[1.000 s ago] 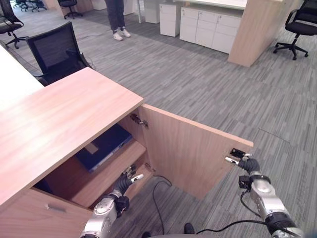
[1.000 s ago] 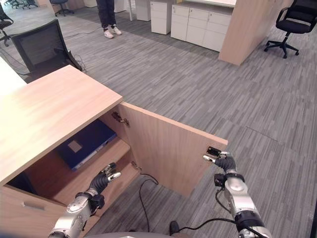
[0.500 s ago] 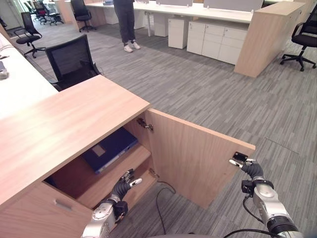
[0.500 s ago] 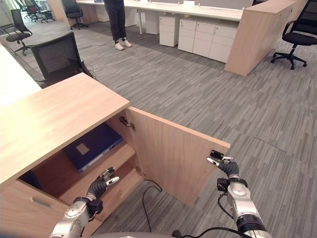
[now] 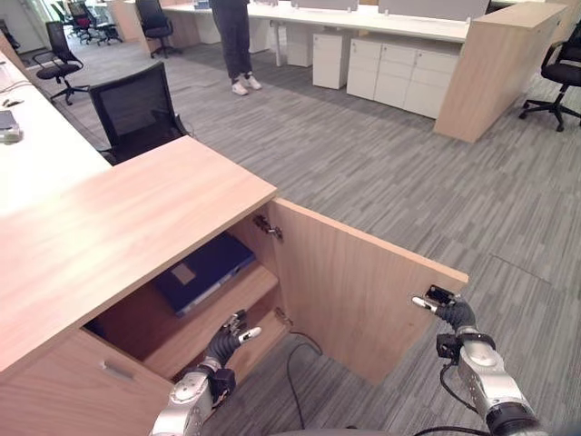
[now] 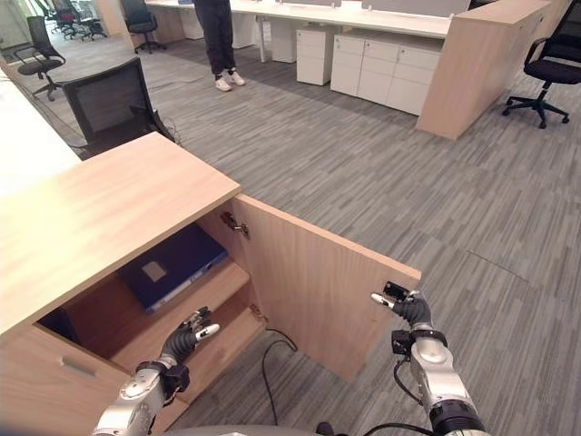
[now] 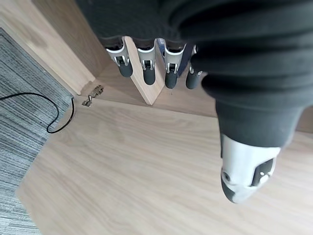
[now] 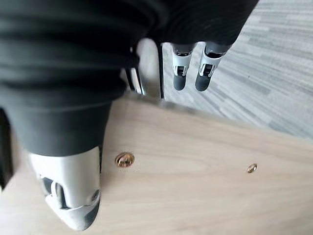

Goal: Put the empty folder in the office cabinet

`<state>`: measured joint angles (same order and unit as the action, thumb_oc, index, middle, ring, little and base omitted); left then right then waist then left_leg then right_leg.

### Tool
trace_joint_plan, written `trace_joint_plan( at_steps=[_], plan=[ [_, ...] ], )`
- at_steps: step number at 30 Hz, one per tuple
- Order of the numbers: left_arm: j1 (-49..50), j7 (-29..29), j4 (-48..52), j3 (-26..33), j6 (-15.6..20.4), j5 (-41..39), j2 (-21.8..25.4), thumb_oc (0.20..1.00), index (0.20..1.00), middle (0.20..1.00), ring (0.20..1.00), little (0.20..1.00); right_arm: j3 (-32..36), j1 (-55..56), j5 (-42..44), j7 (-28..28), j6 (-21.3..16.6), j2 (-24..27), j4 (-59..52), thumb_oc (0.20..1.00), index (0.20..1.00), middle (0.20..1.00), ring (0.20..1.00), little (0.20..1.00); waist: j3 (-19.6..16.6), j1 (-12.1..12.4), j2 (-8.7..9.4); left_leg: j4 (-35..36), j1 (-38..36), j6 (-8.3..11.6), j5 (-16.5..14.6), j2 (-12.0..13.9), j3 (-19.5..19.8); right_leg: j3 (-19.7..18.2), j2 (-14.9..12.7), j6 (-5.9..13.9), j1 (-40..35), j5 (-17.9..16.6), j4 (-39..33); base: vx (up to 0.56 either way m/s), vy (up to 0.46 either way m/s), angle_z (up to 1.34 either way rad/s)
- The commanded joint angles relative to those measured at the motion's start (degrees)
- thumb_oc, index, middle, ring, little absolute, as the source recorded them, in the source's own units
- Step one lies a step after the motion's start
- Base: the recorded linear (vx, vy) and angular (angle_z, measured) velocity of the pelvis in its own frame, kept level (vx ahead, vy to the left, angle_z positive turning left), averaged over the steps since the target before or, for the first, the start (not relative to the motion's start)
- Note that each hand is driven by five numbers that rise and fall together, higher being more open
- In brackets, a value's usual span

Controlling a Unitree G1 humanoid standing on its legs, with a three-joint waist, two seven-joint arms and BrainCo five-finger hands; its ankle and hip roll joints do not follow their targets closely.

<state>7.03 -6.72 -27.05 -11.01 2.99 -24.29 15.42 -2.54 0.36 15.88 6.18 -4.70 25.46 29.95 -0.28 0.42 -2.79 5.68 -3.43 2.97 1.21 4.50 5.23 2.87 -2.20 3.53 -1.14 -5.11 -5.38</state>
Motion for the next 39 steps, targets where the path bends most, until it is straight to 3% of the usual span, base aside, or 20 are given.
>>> trace_joint_plan(
  at_steps=[1,6,15,23,28,29,30,31,32,33,34,39],
  plan=[
    [-4.1,0.4,-1.3,1.0,2.7,0.9,0.7,1.000,1.000,1.000,1.000,1.000,-6.2,-4.8,-1.0,-5.5,-2.7,-5.2,-4.9,1.000,1.000,1.000,1.000,1.000,0.7,2.6,3.62,-0.7,-0.7,3.70,-1.0,-0.1,-2.9,0.5,-2.4,5.29,-3.7,7.2,3.0,-0.01,-0.060,0.14],
    [-4.0,0.4,-0.9,1.4,3.1,0.9,1.0,1.000,1.000,1.000,1.000,1.000,-7.5,-4.1,-4.0,-6.1,-2.1,-3.8,-3.1,1.000,1.000,1.000,1.000,1.000,1.2,3.3,3.63,-0.7,0.2,4.45,-0.3,0.5,-1.2,2.3,-1.7,4.79,-3.7,7.6,3.1,-0.01,-0.081,0.16],
    [-3.5,0.7,-1.6,2.0,2.6,0.8,1.1,1.000,1.000,1.000,1.000,1.000,-3.8,-1.3,-4.1,-5.3,-0.8,-2.2,5.4,1.000,1.000,1.000,1.000,1.000,2.1,3.2,3.38,-0.7,1.3,5.46,0.9,1.1,1.1,5.1,-0.7,4.09,-3.8,8.4,4.0,0.00,-0.071,0.26],
    [-5.4,1.5,-1.3,1.0,3.0,0.6,0.3,1.000,1.000,1.000,1.000,1.000,-8.7,-1.1,-3.3,-7.8,-1.5,-4.3,-0.6,1.000,1.000,1.000,1.000,1.000,3.3,3.3,2.81,-0.9,2.4,6.57,1.4,1.5,2.3,6.8,-0.5,3.53,-3.7,9.6,4.8,-0.01,-0.033,0.10],
    [-8.2,3.0,-1.6,-0.6,4.1,-1.0,-0.7,1.000,1.000,1.000,1.000,1.000,-15.3,-2.9,-4.5,-9.4,-2.1,-3.8,-5.7,1.000,1.000,1.000,1.000,1.000,5.6,3.8,2.29,-1.5,7.7,7.80,3.8,1.1,4.1,10.6,-1.8,3.42,-1.2,10.1,6.1,-0.12,-0.007,0.27],
    [-8.6,3.2,-1.7,-0.8,4.3,-1.1,-1.0,1.000,1.000,1.000,1.000,1.000,-16.0,-3.2,-5.2,-9.3,-2.3,-3.4,-6.1,1.000,1.000,1.000,1.000,1.000,6.1,3.9,2.31,-2.1,8.5,7.74,4.0,1.5,2.5,11.3,-2.3,3.55,-1.0,10.1,6.4,-0.15,0.084,0.42],
    [-9.6,3.5,-2.0,-1.4,4.4,-0.9,-1.7,1.000,1.000,1.000,1.000,1.000,-17.1,-4.0,-6.2,-8.8,-2.6,-2.7,-5.9,1.000,1.000,1.000,1.000,1.000,6.8,3.2,2.59,-4.7,9.2,7.47,3.0,2.8,-4.2,13.0,-3.6,3.72,-0.7,10.8,7.8,-0.13,0.081,0.53],
    [-9.7,3.5,-2.1,-1.4,4.4,-0.9,-1.8,1.000,1.000,1.000,1.000,1.000,-17.1,-4.1,-6.2,-8.8,-2.6,-2.7,-5.9,1.000,1.000,1.000,1.000,1.000,6.8,3.3,2.56,-4.9,9.6,7.41,3.0,2.8,-4.2,13.0,-3.7,3.75,-0.4,10.7,7.8,-0.23,0.118,0.58],
    [-10.2,3.2,-2.0,-1.9,4.4,-1.6,-1.7,1.000,1.000,1.000,1.000,1.000,-19.4,-5.1,-6.8,-9.0,-2.3,-3.0,-5.5,1.000,1.000,1.000,1.000,1.000,7.0,1.9,3.00,-9.5,9.2,6.39,1.6,6.7,-14.7,14.6,-5.2,3.36,0.9,10.9,9.5,-0.16,0.070,0.81],
    [-10.3,3.2,-2.0,-1.9,4.4,-1.6,-1.7,1.000,1.000,1.000,1.000,1.000,-19.4,-5.2,-6.8,-9.0,-2.3,-3.0,-5.4,1.000,1.000,1.000,1.000,1.000,6.8,1.9,2.98,-9.7,9.6,6.35,1.6,6.8,-14.8,14.5,-5.2,3.34,1.3,10.7,9.5,-0.23,0.107,0.81],
    [-9.2,2.7,-1.7,-1.9,4.7,-1.7,-1.6,1.000,1.000,1.000,1.000,1.000,-20.6,-5.2,-7.5,-9.8,-2.3,-2.6,-6.1,1.000,1.000,1.000,1.000,1.000,6.8,1.2,3.22,-13.2,7.8,6.46,-0.3,8.8,-18.5,16.2,-6.5,2.71,1.5,11.0,10.5,-0.15,0.074,0.93],
    [-6.9,2.0,-2.0,-1.3,4.5,-0.8,-1.5,1.000,1.000,1.000,1.000,1.000,-21.6,-3.6,-8.4,-12.0,-1.9,-2.1,-7.9,1.000,1.000,1.000,1.000,1.000,5.3,0.3,2.76,-16.6,2.7,7.75,-0.5,11.7,-20.9,21.7,-8.2,2.11,0.0,10.4,10.0,-0.10,0.096,0.63]
  ],
)
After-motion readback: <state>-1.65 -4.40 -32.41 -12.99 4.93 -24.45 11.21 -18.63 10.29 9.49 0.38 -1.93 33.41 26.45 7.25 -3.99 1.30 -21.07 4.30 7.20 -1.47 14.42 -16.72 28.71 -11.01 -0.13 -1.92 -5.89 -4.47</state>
